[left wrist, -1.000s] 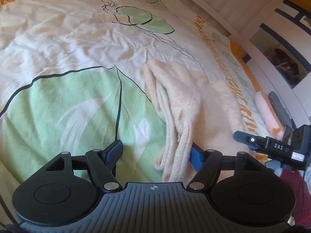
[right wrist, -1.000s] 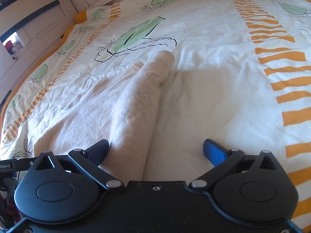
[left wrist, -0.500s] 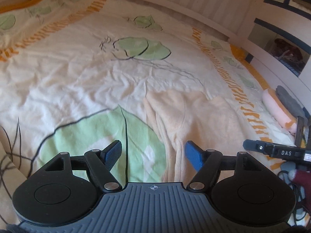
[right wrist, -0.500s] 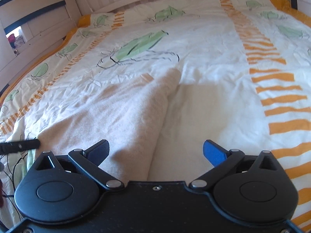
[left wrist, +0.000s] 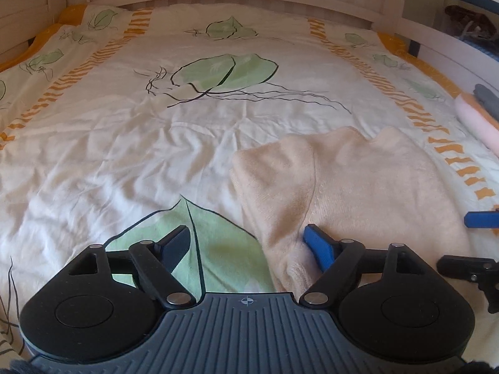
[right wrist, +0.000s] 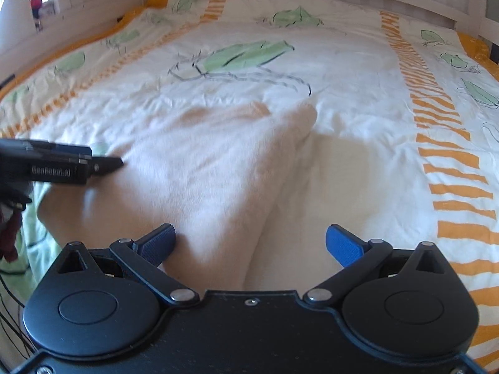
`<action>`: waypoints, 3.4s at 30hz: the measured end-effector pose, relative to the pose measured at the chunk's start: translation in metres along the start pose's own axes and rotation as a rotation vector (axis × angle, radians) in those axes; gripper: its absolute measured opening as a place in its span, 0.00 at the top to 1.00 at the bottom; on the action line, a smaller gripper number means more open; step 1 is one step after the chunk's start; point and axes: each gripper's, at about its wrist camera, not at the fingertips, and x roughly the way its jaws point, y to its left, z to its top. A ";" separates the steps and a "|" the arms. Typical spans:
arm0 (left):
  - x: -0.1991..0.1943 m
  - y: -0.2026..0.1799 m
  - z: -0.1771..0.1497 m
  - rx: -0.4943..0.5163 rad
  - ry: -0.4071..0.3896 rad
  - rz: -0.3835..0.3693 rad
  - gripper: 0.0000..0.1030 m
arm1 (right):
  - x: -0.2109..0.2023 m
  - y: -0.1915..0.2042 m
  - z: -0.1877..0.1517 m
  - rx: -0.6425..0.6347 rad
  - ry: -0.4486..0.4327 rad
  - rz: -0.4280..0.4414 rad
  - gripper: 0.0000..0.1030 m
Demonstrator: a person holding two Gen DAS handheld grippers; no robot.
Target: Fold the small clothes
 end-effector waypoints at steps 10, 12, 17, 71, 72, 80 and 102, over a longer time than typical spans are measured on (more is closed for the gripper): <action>0.003 0.007 -0.003 -0.030 0.011 -0.009 0.09 | -0.004 -0.022 0.032 0.111 -0.122 -0.007 0.01; 0.004 0.008 -0.003 -0.042 0.012 -0.015 0.09 | 0.010 -0.028 0.042 0.119 -0.131 -0.037 0.01; 0.004 0.009 -0.005 -0.055 0.008 -0.025 0.08 | 0.052 -0.041 0.042 0.102 -0.045 -0.120 0.01; -0.117 -0.024 0.003 -0.065 -0.181 0.054 0.09 | -0.086 0.008 0.011 0.058 -0.243 0.023 0.01; -0.123 -0.030 0.007 -0.062 -0.191 0.071 0.09 | -0.091 0.008 0.011 0.092 -0.253 0.042 0.01; -0.143 -0.074 0.010 0.050 -0.223 0.216 0.09 | -0.104 0.016 0.009 0.192 -0.177 -0.117 0.01; -0.121 -0.069 -0.021 -0.070 0.065 0.170 0.10 | -0.094 0.028 -0.019 0.199 0.000 -0.142 0.01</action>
